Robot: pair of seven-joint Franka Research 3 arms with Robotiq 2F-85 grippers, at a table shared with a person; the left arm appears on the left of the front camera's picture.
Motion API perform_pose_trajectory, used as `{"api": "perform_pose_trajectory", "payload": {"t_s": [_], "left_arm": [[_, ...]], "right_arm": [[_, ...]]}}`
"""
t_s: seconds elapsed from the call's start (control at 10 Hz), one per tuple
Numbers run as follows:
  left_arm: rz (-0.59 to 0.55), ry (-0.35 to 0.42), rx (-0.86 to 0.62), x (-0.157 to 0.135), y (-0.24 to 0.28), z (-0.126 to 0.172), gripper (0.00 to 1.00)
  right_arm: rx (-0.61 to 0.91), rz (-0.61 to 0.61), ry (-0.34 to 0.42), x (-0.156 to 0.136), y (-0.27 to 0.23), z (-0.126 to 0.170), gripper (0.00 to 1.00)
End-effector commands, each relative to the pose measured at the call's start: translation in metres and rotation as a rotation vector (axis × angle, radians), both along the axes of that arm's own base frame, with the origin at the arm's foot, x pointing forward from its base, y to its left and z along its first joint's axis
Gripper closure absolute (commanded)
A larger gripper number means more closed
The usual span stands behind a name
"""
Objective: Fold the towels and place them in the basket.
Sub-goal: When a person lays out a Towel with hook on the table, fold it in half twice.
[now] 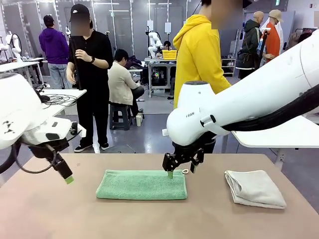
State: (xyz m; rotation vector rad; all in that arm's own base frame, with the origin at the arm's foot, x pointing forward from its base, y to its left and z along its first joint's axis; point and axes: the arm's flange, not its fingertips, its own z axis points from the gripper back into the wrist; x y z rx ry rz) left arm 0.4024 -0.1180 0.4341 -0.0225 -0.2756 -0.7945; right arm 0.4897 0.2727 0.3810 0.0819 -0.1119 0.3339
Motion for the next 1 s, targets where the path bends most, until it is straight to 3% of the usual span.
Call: {"api": "perform_pose_trajectory", "payload": {"t_s": [0.0,0.1,0.4,0.9], "left_arm": [[-0.006,0.0,0.011,0.009,-0.008,0.0,0.0],[-0.006,0.0,0.011,0.009,-0.008,0.0,0.0],[-0.006,0.0,0.011,0.009,-0.008,0.0,0.0],[-0.006,0.0,0.011,0.009,-0.008,0.0,0.0]], "right_arm": [[0.073,-0.114,-0.049,-0.01,-0.005,-0.014,0.0],[0.0,0.0,0.0,0.0,0.0,0.0,0.0],[0.0,0.0,0.0,0.0,0.0,0.0,0.0],[0.034,-0.23,-0.028,0.013,-0.011,-0.043,0.0]]}}
